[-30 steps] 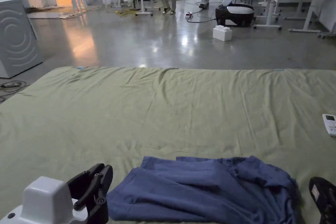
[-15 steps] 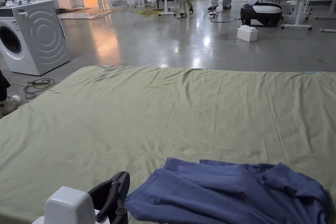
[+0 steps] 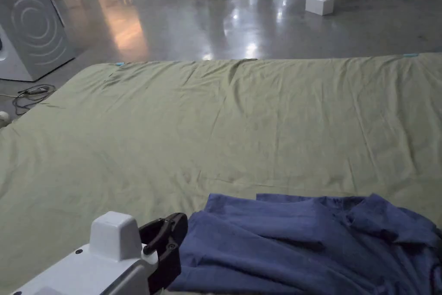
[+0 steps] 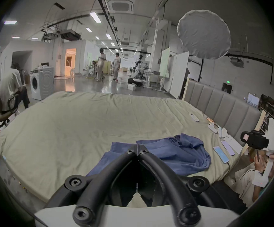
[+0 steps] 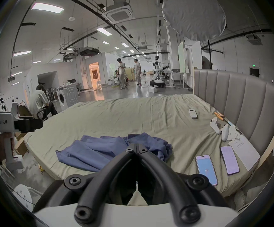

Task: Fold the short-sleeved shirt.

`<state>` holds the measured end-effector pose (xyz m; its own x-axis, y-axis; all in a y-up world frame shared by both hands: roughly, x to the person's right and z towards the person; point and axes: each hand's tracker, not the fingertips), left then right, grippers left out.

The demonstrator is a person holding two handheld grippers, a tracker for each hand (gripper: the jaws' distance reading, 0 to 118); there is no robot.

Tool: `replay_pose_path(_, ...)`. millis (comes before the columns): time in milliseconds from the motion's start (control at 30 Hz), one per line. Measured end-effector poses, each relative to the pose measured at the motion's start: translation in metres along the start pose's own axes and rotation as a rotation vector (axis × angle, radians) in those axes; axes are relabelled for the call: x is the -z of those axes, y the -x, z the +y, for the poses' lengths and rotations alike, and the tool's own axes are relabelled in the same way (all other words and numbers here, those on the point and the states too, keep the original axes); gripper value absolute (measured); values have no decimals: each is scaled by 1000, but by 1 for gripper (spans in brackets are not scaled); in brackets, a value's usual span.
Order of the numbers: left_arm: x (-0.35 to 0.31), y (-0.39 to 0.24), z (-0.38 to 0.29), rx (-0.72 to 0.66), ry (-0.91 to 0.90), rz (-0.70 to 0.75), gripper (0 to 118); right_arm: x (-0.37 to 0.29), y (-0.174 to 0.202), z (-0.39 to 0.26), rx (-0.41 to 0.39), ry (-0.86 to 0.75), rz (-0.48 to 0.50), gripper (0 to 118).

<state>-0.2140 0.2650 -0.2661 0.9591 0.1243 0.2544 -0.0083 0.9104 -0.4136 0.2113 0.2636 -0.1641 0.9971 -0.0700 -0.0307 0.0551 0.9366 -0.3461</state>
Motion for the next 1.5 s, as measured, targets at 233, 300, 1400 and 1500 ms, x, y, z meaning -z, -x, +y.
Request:
replay_pose_path(233, 159, 42, 7, -101, 292, -46, 70, 35, -20, -18, 32, 111, -46, 1)
replay_pose_path(300, 201, 47, 3, -36, 383, -47, 70, 42, -26, -25, 50, 143, -60, 1)
replay_pose_path(1400, 338, 36, -31, 62, 724, 154, 8, 209, -100, 13, 31, 337, -12, 83)
replay_pose_path(1500, 336, 31, -26, 54, 744, 156, 8, 261, -110, 7, -12, 404, -35, 83)
